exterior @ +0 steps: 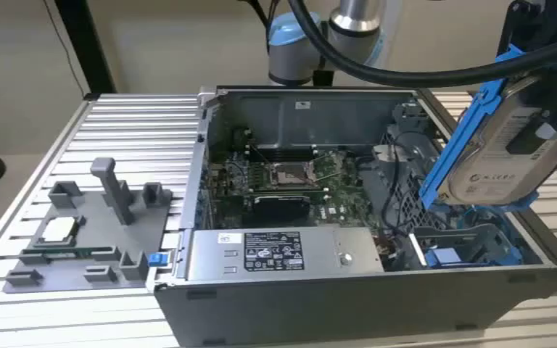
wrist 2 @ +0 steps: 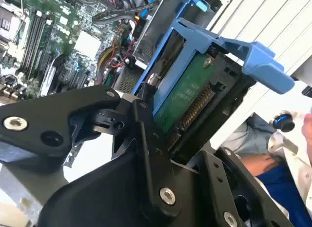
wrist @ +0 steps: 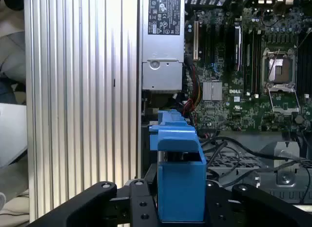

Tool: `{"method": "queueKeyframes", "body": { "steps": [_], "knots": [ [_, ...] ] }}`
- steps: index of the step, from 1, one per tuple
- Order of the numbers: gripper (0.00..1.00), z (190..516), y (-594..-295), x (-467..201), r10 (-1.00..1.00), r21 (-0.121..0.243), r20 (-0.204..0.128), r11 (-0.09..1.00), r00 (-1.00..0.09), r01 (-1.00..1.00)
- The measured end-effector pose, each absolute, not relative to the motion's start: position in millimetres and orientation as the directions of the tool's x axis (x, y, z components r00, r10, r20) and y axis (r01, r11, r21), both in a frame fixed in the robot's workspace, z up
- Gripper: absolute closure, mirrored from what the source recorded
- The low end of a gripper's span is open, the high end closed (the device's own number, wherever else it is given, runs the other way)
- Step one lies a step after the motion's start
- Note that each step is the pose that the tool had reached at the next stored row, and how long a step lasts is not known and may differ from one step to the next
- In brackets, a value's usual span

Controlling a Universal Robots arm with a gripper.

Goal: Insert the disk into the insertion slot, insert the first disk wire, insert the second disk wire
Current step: 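Insert the disk into the insertion slot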

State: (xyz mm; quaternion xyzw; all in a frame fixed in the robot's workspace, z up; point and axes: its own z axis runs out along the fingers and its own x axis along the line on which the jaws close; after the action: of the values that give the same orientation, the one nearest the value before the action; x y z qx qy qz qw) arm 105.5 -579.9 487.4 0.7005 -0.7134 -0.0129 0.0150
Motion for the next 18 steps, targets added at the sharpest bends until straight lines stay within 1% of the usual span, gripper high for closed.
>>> {"method": "queueKeyframes", "body": {
  "steps": [13,18],
  "knots": [
    [1.0,487.0,-579.9,105.5,-1.0,0.038,0.003,0.018,-0.018,-0.999],
    [1.0,484.7,-579.9,105.5,-1.0,0.015,0.0,0.016,-0.016,-1.0]
  ]
}}
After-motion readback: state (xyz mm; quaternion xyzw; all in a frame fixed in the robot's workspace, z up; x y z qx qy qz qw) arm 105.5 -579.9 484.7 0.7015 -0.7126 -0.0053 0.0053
